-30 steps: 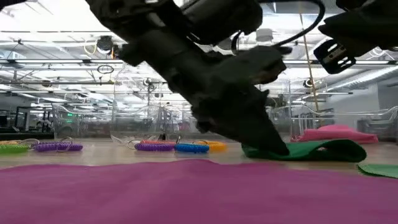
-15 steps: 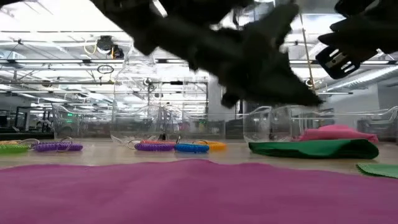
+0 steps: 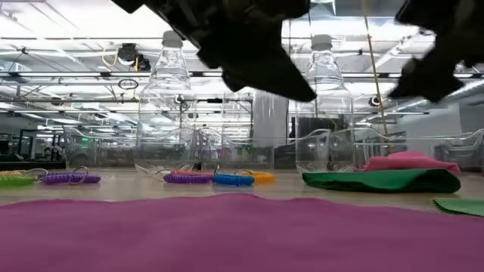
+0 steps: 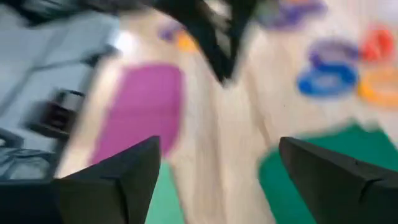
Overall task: Pick & Place Sports Items
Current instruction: Put the green microfiber towel into the right transparent bin
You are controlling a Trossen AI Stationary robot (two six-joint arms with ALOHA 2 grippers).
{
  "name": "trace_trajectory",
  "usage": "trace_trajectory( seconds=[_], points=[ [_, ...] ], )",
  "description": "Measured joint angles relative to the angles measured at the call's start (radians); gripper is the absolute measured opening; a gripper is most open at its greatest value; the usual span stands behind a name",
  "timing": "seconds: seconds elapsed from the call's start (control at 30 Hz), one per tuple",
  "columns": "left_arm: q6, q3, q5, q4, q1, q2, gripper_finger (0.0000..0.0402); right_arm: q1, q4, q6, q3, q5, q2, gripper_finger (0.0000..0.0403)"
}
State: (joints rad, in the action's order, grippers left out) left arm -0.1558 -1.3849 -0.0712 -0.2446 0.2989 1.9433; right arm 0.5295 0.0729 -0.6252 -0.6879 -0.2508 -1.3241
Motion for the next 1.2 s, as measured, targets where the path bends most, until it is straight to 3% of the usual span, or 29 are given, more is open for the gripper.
trace_trajectory(
  seconds=[0.2, 0.37, 0.5, 0.8, 1.2],
  points=[
    [-0.049, 0.0, -0.041, -0.039, -0.001, 0.013, 0.001, -0.025, -0.018, -0.074, 0.029, 0.122, -0.052, 0.025],
    [-0.058, 0.0, -0.054, -0.046, 0.003, 0.013, 0.001, -0.069, -0.018, -0.333, 0.093, 0.101, -0.053, 0.025],
    [-0.045, 0.0, -0.056, -0.044, 0.006, 0.013, 0.001, -0.154, -0.019, -0.473, 0.152, 0.148, -0.042, 0.0249],
    [-0.063, 0.0, -0.062, -0.042, 0.006, 0.013, 0.001, -0.303, -0.003, -0.391, 0.198, 0.159, -0.046, 0.0249],
    [-0.067, 0.0, -0.062, -0.042, 0.006, 0.014, 0.001, -0.319, 0.069, -0.346, 0.196, 0.156, -0.182, 0.0249]
  ],
)
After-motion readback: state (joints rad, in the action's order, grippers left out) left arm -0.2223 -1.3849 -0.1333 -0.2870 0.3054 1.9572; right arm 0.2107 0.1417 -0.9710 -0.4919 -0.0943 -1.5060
